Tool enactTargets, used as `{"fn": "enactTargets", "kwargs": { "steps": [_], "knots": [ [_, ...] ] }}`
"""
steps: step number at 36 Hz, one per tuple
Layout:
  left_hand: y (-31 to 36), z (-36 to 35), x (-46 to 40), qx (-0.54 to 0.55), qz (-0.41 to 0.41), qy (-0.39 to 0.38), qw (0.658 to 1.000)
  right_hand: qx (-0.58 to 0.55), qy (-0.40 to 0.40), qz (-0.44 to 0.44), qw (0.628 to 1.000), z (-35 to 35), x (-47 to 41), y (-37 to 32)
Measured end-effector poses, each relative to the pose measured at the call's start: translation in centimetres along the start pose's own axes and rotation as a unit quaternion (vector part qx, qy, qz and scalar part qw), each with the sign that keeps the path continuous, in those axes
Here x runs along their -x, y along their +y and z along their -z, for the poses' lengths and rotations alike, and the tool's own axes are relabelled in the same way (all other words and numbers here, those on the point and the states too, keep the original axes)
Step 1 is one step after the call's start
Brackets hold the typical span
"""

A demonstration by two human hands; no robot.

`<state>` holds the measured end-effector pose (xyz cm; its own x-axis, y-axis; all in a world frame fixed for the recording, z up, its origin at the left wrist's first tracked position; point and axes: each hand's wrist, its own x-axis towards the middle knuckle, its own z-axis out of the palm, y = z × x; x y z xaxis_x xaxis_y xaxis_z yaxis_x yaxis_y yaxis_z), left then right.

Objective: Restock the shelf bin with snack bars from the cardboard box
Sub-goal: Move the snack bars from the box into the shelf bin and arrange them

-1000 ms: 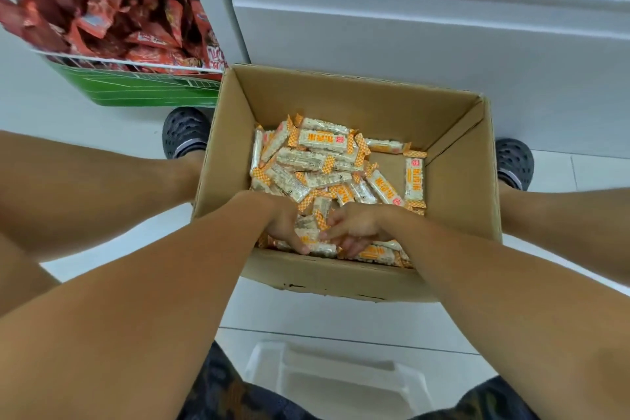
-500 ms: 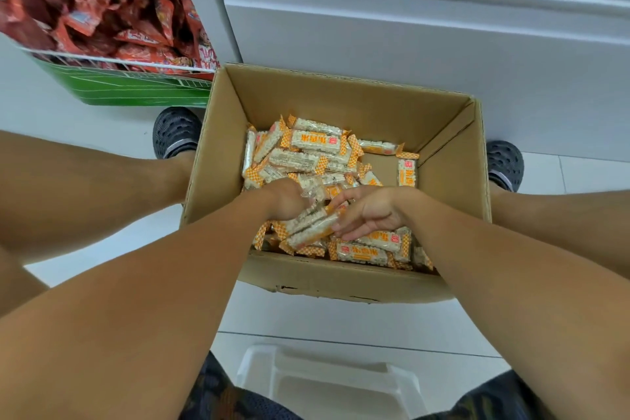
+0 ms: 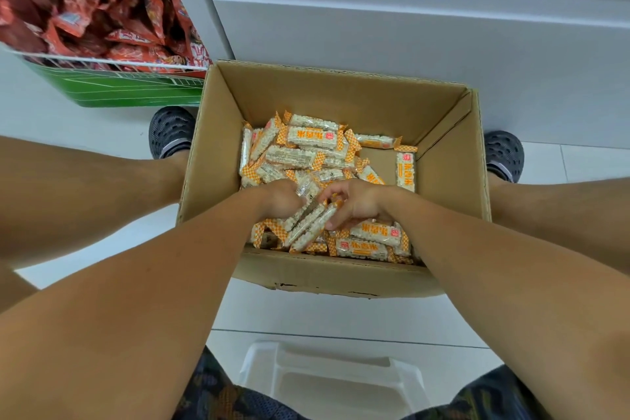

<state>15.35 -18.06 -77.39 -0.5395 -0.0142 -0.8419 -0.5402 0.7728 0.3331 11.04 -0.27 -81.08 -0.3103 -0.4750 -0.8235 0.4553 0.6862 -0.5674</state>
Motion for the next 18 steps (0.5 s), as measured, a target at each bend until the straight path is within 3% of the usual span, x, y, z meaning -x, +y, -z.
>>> {"fn": "enactTargets", "kwargs": {
  "steps": [4,12,18],
  "knots": [
    [-0.1,0.2,-0.1,0.054,0.004,-0.002,0.999,0.012,-0.015,0.009,1.000,1.3,0.5,-0.1],
    [1.5,0.7,0.2,0.219,-0.035,0.001,0.975,-0.280,-0.030,0.035,0.959,4.7,2.5,-0.5],
    [1.4,1.6,-0.3,0.331,-0.006,-0.020,0.943,-0.332,-0.014,0.049,0.942,5.7,3.3,-1.0]
  ]
}}
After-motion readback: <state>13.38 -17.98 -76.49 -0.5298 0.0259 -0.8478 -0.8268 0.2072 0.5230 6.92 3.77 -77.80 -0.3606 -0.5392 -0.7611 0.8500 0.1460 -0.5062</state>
